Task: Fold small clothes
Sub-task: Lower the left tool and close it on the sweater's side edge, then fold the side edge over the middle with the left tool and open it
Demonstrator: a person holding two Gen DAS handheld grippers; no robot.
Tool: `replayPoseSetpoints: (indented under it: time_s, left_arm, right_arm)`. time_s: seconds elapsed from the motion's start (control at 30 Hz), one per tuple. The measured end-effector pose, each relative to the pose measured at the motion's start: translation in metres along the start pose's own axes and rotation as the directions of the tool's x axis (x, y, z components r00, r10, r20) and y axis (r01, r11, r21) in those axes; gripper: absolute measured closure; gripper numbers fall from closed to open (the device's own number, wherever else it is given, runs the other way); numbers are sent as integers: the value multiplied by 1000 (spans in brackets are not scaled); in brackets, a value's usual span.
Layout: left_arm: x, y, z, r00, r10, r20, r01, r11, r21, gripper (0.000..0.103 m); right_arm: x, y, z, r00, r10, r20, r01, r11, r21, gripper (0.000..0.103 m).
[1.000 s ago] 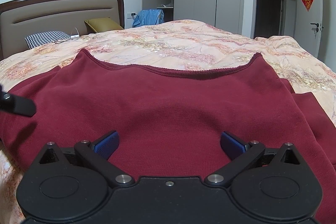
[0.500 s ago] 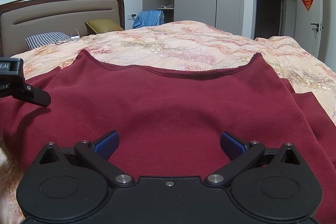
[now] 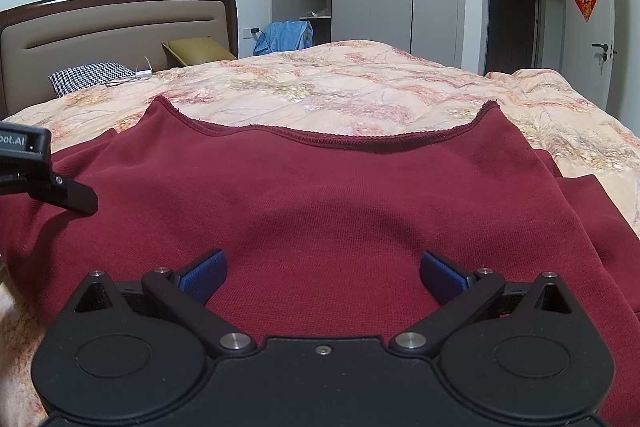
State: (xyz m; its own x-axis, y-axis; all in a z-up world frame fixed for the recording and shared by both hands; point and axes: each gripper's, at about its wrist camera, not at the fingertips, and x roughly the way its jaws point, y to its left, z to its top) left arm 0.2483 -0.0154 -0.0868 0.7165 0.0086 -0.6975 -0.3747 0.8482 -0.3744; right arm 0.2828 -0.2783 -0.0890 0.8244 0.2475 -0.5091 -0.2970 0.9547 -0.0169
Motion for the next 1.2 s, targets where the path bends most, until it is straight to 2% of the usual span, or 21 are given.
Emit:
replayPoseSetpoints:
  time_s: [0.17, 0.27, 0.4, 0.47, 0.57, 0.63, 0.67, 0.77, 0.87, 0.93, 1.0, 1.1, 1.2]
  left_arm:
    - [-2, 2, 1, 1000, 11, 3, -11, 1000, -10, 14]
    - [-4, 3, 1, 1000, 18, 11, -18, 1000, -17, 20]
    - [-9, 2, 1, 1000, 8, 25, -8, 1000, -10, 42]
    - [-12, 1, 3, 999, 4, 32, -4, 1000, -4, 48]
    - [-15, 1, 6, 999, 0, 43, 0, 1000, 2, 62]
    - [-17, 0, 8, 998, 0, 57, 0, 1000, 5, 75]
    - [-19, -2, 9, 998, -2, 65, 1, 1000, 11, 77]
    - [-25, -15, 13, 994, -14, 105, 7, 998, 68, 83]
    - [-34, -43, 18, 987, -56, 153, 28, 983, 181, 85]
    - [-41, -71, 20, 977, -112, 183, 56, 957, 286, 86]
    - [-48, -104, 19, 965, -180, 192, 90, 910, 404, 86]
    - [-56, -159, 4, 945, -281, 165, 140, 808, 572, 86]
    - [-59, -208, -26, 925, -368, 93, 209, 698, 685, 86]
  right_arm:
    - [0, 1, 1, 1000, 0, 2, 0, 1000, 0, 0]
    - [0, 1, 1, 1000, 1, 3, -1, 1000, 0, 0]
    - [-2, 1, 2, 1000, 3, 2, -3, 1000, 3, 0]
    - [-5, -1, 5, 1000, 12, -3, -12, 1000, 16, 0]
    - [-19, -9, 7, 1000, 20, 5, -20, 998, 61, 0]
    - [-32, -15, 5, 999, 31, 10, -31, 996, 83, 0]
    - [-39, -18, 3, 999, 41, 12, -42, 995, 85, 0]
    - [-65, -26, -5, 999, 32, 21, -33, 998, 57, 0]
    - [-92, -39, -18, 1000, 2, 21, -4, 999, 51, 0]
    - [-108, -50, -26, 1000, -23, 7, 23, 997, 69, 0]
    - [-123, -59, -34, 998, -61, -4, 61, 995, 79, 0]
    - [-143, -71, -46, 991, -136, -18, 137, 988, 78, 0]
    - [-158, -87, -57, 981, -191, -40, 195, 975, 107, 0]
